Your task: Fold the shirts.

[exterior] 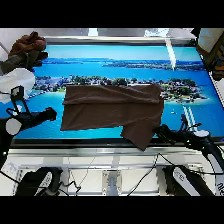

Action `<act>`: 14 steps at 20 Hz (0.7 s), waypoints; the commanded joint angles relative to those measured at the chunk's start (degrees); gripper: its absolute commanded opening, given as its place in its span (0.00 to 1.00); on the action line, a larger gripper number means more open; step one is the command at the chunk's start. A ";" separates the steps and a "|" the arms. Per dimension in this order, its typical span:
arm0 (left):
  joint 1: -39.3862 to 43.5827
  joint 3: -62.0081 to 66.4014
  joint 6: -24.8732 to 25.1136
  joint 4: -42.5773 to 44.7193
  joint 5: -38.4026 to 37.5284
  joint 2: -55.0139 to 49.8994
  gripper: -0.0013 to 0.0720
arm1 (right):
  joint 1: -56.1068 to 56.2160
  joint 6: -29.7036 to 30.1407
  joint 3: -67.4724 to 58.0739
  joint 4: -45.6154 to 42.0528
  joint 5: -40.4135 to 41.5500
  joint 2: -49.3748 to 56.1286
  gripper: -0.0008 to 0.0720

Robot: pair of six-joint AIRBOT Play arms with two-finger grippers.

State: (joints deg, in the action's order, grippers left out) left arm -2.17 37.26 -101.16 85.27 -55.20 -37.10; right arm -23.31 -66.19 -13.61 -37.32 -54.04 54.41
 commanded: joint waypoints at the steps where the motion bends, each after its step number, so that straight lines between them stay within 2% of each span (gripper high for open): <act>1: 0.02 0.02 0.04 -1.38 0.11 0.07 0.96 | 7.02 0.00 1.81 7.21 8.24 -0.02 0.51; 4: 0.02 0.02 0.37 -1.49 0.09 0.07 0.96 | 12.46 -0.66 1.81 10.40 12.41 -0.02 0.51; 5: 0.02 0.02 0.52 -1.49 0.09 0.07 0.96 | 13.09 -1.42 1.81 10.40 12.46 -0.02 0.47; 6: 0.02 0.02 0.52 -1.46 0.09 0.07 0.96 | 13.05 -1.49 1.79 10.40 11.80 -0.04 0.22; 7: 0.02 0.02 0.70 -1.46 0.09 0.07 0.96 | 12.74 -1.42 1.79 10.38 11.15 -0.07 0.06; 13: 0.00 -0.11 1.05 1.11 0.52 0.04 0.96 | 7.82 0.04 -2.51 9.35 3.02 -0.59 0.05; 14: -0.02 -0.48 -0.33 2.93 1.25 0.00 0.96 | 6.91 0.02 -3.52 8.33 1.77 -1.07 0.05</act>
State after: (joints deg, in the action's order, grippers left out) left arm -2.17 37.12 -100.36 85.38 -54.92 -37.08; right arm -14.26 -66.48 -14.85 -27.83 -48.14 53.98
